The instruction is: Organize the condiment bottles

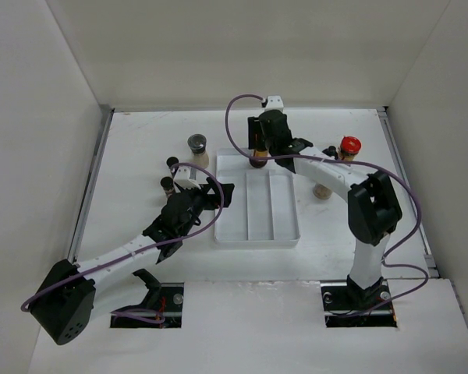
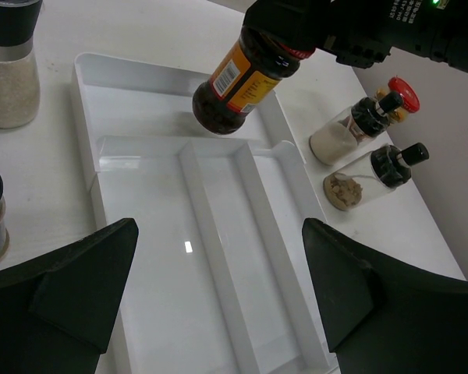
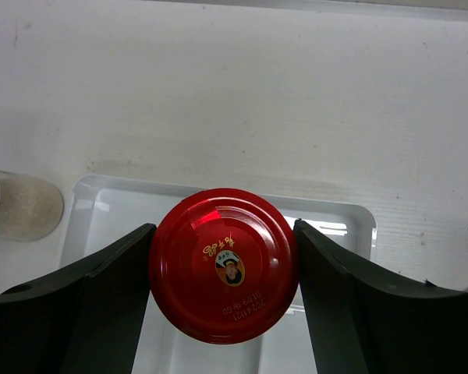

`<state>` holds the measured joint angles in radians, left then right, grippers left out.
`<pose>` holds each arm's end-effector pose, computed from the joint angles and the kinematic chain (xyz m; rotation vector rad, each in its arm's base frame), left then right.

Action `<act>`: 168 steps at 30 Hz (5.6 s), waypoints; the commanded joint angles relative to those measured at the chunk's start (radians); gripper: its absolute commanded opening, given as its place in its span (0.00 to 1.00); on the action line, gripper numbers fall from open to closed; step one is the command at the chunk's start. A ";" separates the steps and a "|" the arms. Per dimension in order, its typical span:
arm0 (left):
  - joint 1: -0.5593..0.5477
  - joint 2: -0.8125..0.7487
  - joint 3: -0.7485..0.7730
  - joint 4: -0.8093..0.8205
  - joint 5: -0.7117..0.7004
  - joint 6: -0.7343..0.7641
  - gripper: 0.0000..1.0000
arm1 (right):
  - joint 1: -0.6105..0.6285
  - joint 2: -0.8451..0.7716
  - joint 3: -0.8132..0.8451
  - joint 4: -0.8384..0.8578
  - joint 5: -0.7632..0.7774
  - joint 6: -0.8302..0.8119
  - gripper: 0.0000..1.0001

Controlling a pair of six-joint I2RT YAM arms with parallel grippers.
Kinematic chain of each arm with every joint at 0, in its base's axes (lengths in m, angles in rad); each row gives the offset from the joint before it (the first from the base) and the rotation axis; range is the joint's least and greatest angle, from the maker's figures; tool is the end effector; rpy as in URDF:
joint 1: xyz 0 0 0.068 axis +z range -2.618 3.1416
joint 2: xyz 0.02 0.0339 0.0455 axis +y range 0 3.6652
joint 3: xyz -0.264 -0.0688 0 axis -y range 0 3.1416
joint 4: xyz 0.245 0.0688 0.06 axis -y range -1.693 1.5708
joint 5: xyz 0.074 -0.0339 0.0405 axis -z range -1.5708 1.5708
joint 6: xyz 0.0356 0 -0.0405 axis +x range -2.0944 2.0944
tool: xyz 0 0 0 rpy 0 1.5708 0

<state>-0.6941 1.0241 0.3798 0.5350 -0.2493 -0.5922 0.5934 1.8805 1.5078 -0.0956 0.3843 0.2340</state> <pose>0.1767 -0.1356 0.2280 -0.1055 1.7309 -0.7535 0.3772 0.2383 0.2833 -0.1215 2.0015 0.1374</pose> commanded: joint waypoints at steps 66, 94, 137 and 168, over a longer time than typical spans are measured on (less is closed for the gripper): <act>0.002 0.030 -0.009 0.092 0.042 -0.026 0.88 | -0.539 -0.211 -0.337 0.155 0.143 0.120 0.59; -0.003 -0.002 -0.024 0.108 0.035 -0.017 0.88 | -0.159 -0.302 -0.206 0.313 0.102 0.060 0.47; 0.000 0.027 -0.027 0.128 0.039 -0.024 0.88 | -0.119 -0.384 -0.417 0.358 0.094 0.169 0.79; 0.017 0.042 -0.036 0.151 0.071 -0.047 0.88 | -0.251 -0.472 -0.750 0.212 0.258 0.246 0.67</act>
<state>-0.6872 1.0618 0.3523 0.6201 -0.1963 -0.6296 0.3477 1.4025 0.7265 0.0582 0.6392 0.4740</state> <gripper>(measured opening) 0.877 0.700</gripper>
